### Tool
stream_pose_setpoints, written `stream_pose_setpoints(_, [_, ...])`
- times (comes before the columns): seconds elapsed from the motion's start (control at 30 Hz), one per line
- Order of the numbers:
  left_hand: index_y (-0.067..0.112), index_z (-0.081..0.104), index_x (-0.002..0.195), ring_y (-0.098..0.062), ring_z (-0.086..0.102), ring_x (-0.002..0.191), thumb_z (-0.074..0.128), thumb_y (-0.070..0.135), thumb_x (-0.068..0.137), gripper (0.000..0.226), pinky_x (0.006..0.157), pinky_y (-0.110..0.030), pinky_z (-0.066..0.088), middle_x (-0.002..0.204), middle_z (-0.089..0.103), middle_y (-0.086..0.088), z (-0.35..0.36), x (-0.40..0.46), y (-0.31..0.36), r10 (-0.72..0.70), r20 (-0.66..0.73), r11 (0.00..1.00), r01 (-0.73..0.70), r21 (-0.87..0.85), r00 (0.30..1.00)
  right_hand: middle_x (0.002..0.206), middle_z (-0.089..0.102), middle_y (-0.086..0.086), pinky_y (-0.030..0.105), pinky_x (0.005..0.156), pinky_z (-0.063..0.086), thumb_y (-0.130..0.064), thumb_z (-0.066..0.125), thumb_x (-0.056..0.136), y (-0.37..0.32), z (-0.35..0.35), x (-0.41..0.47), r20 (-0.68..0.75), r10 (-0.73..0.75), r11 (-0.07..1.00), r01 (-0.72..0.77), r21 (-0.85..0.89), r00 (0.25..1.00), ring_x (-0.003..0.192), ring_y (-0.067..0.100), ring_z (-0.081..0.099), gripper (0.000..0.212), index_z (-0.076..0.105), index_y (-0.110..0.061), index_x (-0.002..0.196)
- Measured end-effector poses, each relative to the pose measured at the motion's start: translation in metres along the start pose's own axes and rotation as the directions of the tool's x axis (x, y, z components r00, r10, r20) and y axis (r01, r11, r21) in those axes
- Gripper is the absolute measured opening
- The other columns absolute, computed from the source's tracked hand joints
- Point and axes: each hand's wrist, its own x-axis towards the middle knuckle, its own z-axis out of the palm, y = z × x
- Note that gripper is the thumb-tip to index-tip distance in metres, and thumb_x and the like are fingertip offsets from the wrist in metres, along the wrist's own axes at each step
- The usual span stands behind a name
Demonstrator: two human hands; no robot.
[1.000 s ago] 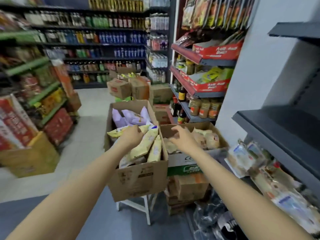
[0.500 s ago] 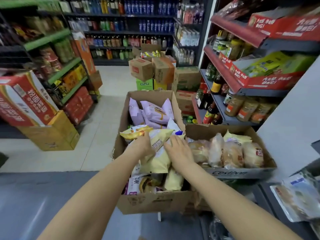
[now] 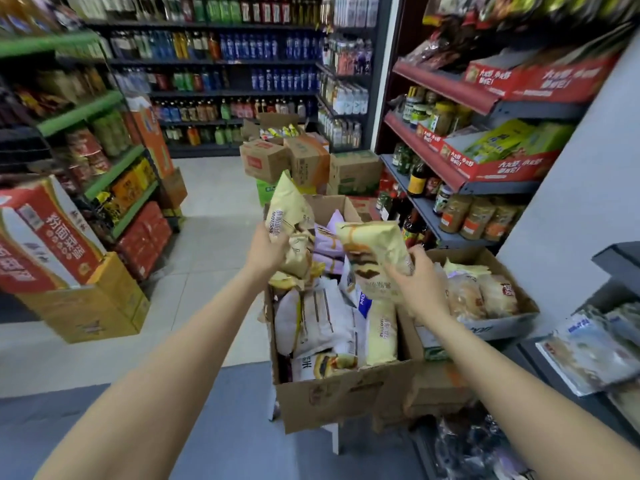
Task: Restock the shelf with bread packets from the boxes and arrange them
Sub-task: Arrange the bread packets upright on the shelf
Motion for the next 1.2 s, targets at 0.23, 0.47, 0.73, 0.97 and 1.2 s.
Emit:
stream_pose_setpoints(0.23, [0.012, 0.049, 0.099, -0.018, 0.055, 0.071, 0.045, 0.012, 0.093, 0.007, 0.059, -0.033, 0.053, 0.081, 0.058, -0.005, 0.025, -0.072, 0.067, -0.079, 0.451, 0.961, 0.189, -0.204, 0.889, 0.103, 0.073, 0.009, 0.052, 0.094, 0.049, -0.051, 0.05, 0.088, -0.046, -0.064, -0.052, 0.146, 0.431, 0.588, -0.401, 0.702, 0.89, 0.097, 0.03, 0.068, 0.04, 0.07, -0.02, 0.104])
stream_pose_setpoints(0.47, [0.023, 0.062, 0.114, -0.02, 0.067, 0.082, 0.066, 0.054, 0.074, 0.051, 0.064, -0.032, 0.052, 0.099, 0.072, 0.0, 0.1, -0.168, 0.134, 0.051, 0.832, 0.955, 0.218, -0.203, 0.553, 0.106, 0.072, 0.008, 0.038, 0.073, 0.059, -0.043, 0.052, 0.092, -0.045, -0.175, -0.148, 0.007, 0.465, 0.485, -0.262, 0.834, 0.885, 0.091, 0.025, 0.07, 0.036, 0.064, -0.019, 0.115])
stream_pose_setpoints(0.73, [0.009, 0.056, 0.114, -0.022, 0.062, 0.096, 0.071, 0.032, 0.079, 0.044, 0.078, -0.031, 0.05, 0.106, 0.065, -0.004, 0.215, -0.347, 0.202, 0.222, 0.808, 0.975, -0.1, -0.2, 0.546, 0.105, 0.072, 0.013, 0.04, 0.085, 0.056, -0.019, 0.065, 0.085, -0.028, -0.345, -0.313, -0.367, 0.539, 0.713, -0.179, 0.678, 0.758, 0.094, 0.026, 0.07, 0.031, 0.065, -0.006, 0.114])
stream_pose_setpoints(0.97, [0.007, 0.054, 0.117, -0.026, 0.062, 0.1, 0.074, 0.037, 0.071, 0.059, 0.082, -0.032, 0.05, 0.11, 0.065, -0.008, 0.297, -0.562, 0.244, 0.274, 0.881, 0.947, 0.05, -0.316, 0.385, 0.095, 0.071, 0.011, 0.039, 0.059, 0.06, -0.038, 0.054, 0.094, 0.011, -0.5, -0.492, -0.617, 0.625, 0.746, -0.135, 0.652, 0.478, 0.077, 0.024, 0.069, 0.037, 0.062, -0.006, 0.11])
stream_pose_setpoints(1.2, [0.006, 0.044, 0.117, -0.023, 0.055, 0.1, 0.07, 0.026, 0.082, 0.048, 0.077, -0.029, 0.043, 0.111, 0.056, -0.007, 0.341, -0.759, 0.268, 0.353, 0.875, 0.934, -0.063, -0.353, 0.33, 0.111, 0.067, 0.01, 0.027, 0.062, 0.059, -0.006, 0.061, 0.087, 0.045, -0.61, -0.644, -0.484, 0.666, 0.682, -0.2, 0.704, 0.567, 0.092, 0.02, 0.065, 0.04, 0.052, -0.006, 0.126])
